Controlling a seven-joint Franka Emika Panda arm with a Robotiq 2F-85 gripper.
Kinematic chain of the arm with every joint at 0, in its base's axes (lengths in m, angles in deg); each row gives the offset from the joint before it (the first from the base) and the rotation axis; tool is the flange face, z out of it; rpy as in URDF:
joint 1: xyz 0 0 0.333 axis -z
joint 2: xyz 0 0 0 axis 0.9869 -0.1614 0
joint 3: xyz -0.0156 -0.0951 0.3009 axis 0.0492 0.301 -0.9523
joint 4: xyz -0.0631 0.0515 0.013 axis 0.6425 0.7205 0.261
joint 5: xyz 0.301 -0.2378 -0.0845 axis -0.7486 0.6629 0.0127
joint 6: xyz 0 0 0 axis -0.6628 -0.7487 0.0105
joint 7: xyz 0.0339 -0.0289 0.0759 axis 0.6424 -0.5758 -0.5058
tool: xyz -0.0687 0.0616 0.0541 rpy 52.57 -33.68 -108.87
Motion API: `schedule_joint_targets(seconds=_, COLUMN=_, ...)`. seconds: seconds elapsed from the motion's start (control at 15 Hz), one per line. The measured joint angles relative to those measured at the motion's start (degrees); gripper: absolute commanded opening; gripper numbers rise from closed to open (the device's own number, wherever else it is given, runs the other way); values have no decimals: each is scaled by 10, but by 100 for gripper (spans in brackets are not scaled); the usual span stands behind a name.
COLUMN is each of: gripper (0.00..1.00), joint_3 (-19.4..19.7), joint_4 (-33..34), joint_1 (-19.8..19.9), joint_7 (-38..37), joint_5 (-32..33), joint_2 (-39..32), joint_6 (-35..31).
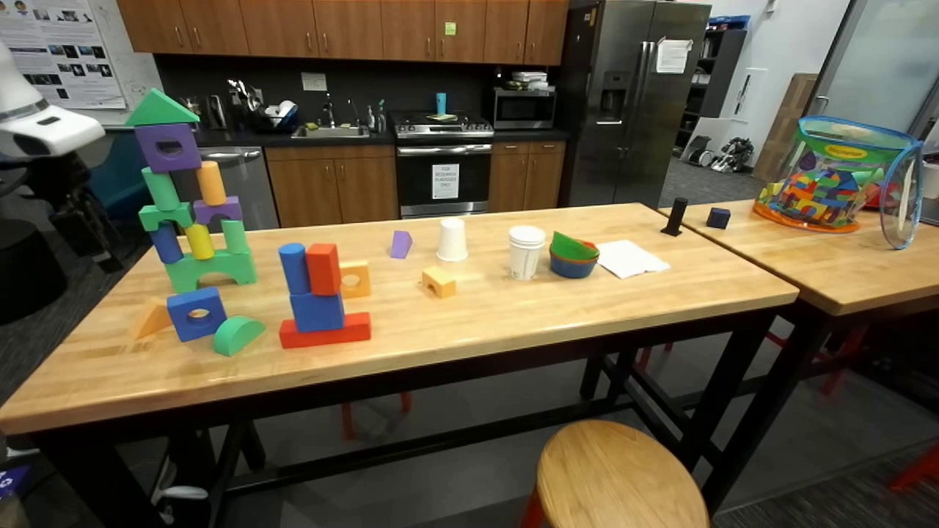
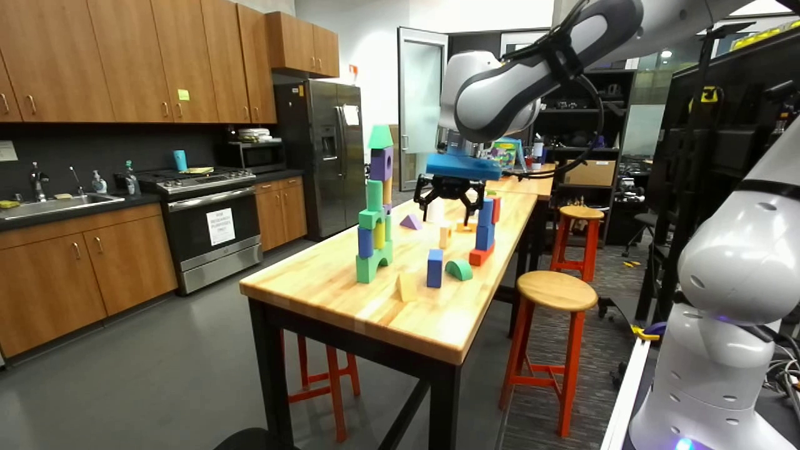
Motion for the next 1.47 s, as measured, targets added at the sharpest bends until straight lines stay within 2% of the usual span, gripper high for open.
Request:
schedule_joint_targets(seconds=0.27, gripper=100, joint_3=-2, joint_4=22, joint_1=0, joint_7=5, joint_5=33, joint_2=-26, joint_6=28)
schedule_joint_targets(seconds=0.6, gripper=100, joint_3=0, joint_4=32, joint_1=0, joint_7=15, joint_5=41, joint_2=-42, joint_6=26)
schedule_joint_targets(seconds=0.93, gripper=100, joint_3=12, joint_4=30, joint_1=-1, joint_7=18, joint_5=40, joint_2=-52, joint_6=2)
schedule_joint_targets(seconds=1.47, gripper=100, joint_3=24, joint_4=7, joint_1=0, joint_7=19, joint_5=38, joint_2=-73, joint_6=-73)
